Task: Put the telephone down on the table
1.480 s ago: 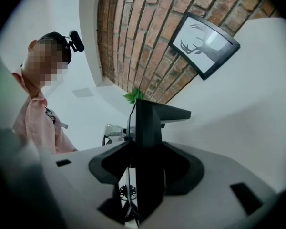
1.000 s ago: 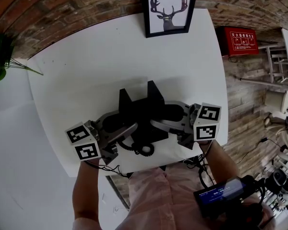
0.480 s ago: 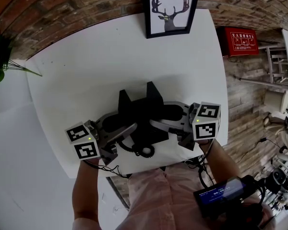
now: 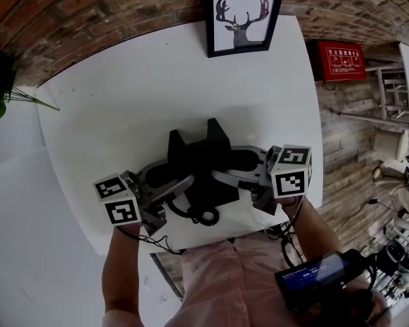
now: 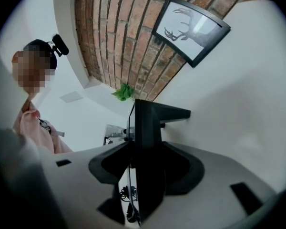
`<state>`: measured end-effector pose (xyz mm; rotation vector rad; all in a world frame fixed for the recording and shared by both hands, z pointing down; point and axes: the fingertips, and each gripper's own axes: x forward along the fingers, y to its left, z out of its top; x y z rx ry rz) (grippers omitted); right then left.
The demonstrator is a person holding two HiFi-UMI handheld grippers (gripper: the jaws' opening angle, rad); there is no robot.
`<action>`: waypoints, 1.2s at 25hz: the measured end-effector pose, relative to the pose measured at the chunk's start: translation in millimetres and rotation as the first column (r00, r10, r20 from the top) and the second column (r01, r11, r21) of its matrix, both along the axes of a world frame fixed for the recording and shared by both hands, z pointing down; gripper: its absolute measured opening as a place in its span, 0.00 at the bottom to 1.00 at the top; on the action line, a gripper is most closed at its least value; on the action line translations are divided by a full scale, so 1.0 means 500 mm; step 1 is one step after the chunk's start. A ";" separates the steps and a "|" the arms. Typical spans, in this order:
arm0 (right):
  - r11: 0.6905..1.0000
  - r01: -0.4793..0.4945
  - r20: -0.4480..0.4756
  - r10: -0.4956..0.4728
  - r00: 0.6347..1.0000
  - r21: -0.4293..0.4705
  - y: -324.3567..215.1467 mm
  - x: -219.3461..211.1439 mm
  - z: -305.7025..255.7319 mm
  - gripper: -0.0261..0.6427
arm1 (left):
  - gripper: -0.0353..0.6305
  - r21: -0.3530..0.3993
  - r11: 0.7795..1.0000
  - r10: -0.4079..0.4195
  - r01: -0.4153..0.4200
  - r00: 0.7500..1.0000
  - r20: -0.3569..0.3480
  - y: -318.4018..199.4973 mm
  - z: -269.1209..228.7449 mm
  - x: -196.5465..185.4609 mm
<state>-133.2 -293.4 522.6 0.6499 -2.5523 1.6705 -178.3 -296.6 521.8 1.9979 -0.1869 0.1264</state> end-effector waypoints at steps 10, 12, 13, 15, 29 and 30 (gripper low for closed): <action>0.999 -0.033 -0.031 0.032 0.999 -0.023 -0.013 0.006 0.001 0.46 | 0.52 -0.062 0.998 -0.025 0.023 0.999 -0.029 -0.002 -0.008 -0.003; 0.999 -0.038 -0.056 0.037 0.998 -0.013 -0.017 0.009 0.002 0.50 | 0.54 -0.049 0.997 -0.065 0.065 0.998 0.000 -0.010 -0.004 -0.013; 0.999 -0.036 -0.069 0.035 0.997 -0.008 -0.017 0.010 0.003 0.52 | 0.54 -0.039 0.996 -0.085 0.085 0.996 0.016 -0.013 -0.004 -0.020; 1.000 -0.030 -0.087 0.030 0.996 0.004 -0.014 0.012 0.001 0.54 | 0.54 -0.009 0.994 -0.109 0.109 0.993 0.044 -0.014 -0.007 -0.035; 0.970 -0.112 -0.178 0.151 0.972 0.216 0.000 0.093 -0.086 0.55 | 0.54 0.204 0.873 -0.469 0.443 0.877 0.104 0.025 -0.094 -0.220; 0.962 -0.110 -0.183 0.159 0.970 0.251 0.003 0.098 -0.104 0.54 | 0.52 0.256 0.844 -0.508 0.471 0.855 0.105 0.030 -0.116 -0.229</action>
